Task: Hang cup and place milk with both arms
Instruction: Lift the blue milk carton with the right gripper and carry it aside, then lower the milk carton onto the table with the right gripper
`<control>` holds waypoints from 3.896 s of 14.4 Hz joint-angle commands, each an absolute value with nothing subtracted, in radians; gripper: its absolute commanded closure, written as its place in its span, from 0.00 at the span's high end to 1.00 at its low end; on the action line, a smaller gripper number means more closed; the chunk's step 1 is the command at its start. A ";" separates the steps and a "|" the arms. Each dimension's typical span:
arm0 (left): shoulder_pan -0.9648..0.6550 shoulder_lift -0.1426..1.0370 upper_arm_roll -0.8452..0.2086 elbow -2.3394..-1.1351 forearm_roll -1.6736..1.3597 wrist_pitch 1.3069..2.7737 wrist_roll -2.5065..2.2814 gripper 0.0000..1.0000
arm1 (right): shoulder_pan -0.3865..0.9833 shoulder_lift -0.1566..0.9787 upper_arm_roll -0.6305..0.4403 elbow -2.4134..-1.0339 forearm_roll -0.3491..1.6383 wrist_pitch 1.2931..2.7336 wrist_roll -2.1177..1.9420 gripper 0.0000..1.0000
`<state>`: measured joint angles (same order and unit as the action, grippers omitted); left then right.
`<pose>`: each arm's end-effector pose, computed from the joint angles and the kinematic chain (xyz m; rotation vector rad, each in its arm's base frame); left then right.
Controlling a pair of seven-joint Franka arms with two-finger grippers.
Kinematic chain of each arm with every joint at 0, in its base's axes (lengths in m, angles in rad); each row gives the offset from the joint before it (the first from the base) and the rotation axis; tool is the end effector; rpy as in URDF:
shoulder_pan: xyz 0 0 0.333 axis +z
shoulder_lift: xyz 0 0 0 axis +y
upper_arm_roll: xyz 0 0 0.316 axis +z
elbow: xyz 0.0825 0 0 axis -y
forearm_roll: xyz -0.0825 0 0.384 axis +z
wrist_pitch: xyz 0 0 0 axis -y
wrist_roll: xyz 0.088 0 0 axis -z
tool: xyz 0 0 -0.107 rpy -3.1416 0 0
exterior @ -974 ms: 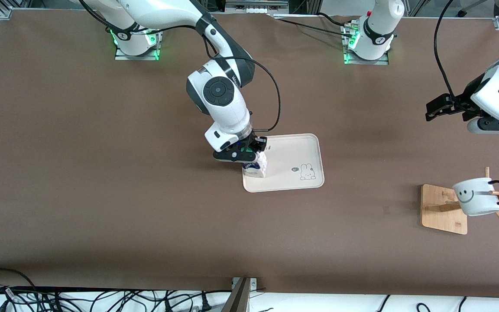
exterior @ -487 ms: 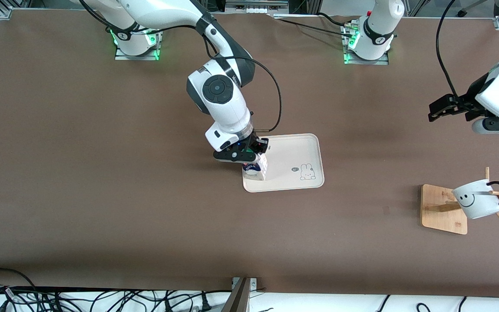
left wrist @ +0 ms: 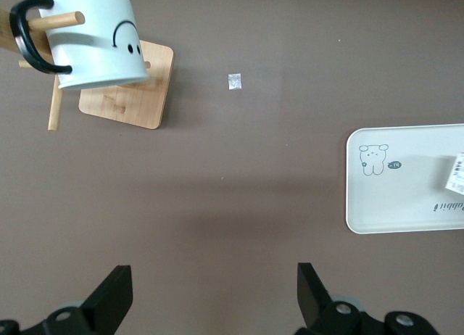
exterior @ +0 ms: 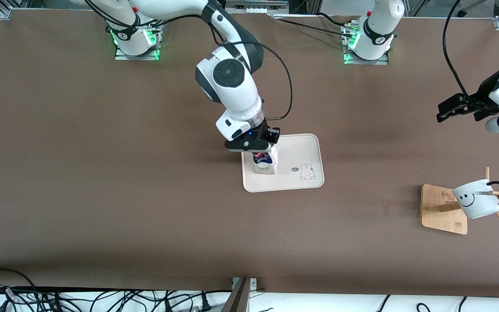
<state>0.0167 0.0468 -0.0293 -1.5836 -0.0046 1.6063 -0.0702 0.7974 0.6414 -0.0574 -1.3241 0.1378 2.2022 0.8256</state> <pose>0.5708 -0.0073 0.5952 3.1351 0.0907 -0.0381 0.5452 0.5181 0.3827 -2.9009 0.2008 -0.1560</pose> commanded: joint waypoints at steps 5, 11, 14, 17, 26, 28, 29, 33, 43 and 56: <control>0.020 0.064 -0.044 -1.531 0.012 1.583 -0.075 1.00 | 0.514 0.557 -0.120 -1.073 0.178 1.676 0.538 0.34; 0.021 0.064 -0.037 -1.536 0.012 1.580 -0.075 1.00 | 0.237 0.551 -0.130 -1.063 0.175 1.438 0.120 0.35; 0.021 0.064 -0.037 -1.536 0.012 1.580 -0.075 1.00 | 0.157 0.554 -0.124 -1.065 0.169 1.396 -0.029 0.35; 0.021 0.064 -0.040 -1.537 0.012 1.580 -0.075 1.00 | 0.156 0.587 -0.124 -1.071 0.100 1.378 -0.046 0.35; 0.023 0.063 -0.035 -1.539 0.011 1.531 -0.075 1.00 | 0.158 0.660 -0.124 -1.146 0.069 1.566 -0.029 0.35; 0.023 0.063 -0.035 -1.539 0.011 1.531 -0.075 1.00 | 0.158 0.658 -0.124 -1.192 0.075 1.638 -0.029 0.35; 0.023 0.063 -0.035 -1.540 0.011 1.529 -0.075 1.00 | 0.158 0.658 -0.124 -1.213 0.078 1.673 -0.029 0.35; 0.023 0.064 -0.035 -1.540 0.008 1.531 -0.075 1.00 | 0.158 0.646 -0.123 -1.310 0.083 1.778 -0.028 0.35; 0.026 0.064 -0.034 -1.542 0.008 1.540 -0.075 1.00 | 0.152 0.620 -0.124 -1.378 0.095 1.836 -0.029 1.00; 0.025 0.058 -0.035 -1.557 0.008 1.582 -0.077 1.00 | 0.150 0.424 -0.141 -1.365 0.087 1.654 -0.035 1.00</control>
<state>0.0243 0.0560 -0.0322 -1.5652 -0.0046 1.5778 -0.0703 0.1549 0.5021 -0.1335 -1.3320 0.0869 1.6909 -0.0361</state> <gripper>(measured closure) 0.000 0.000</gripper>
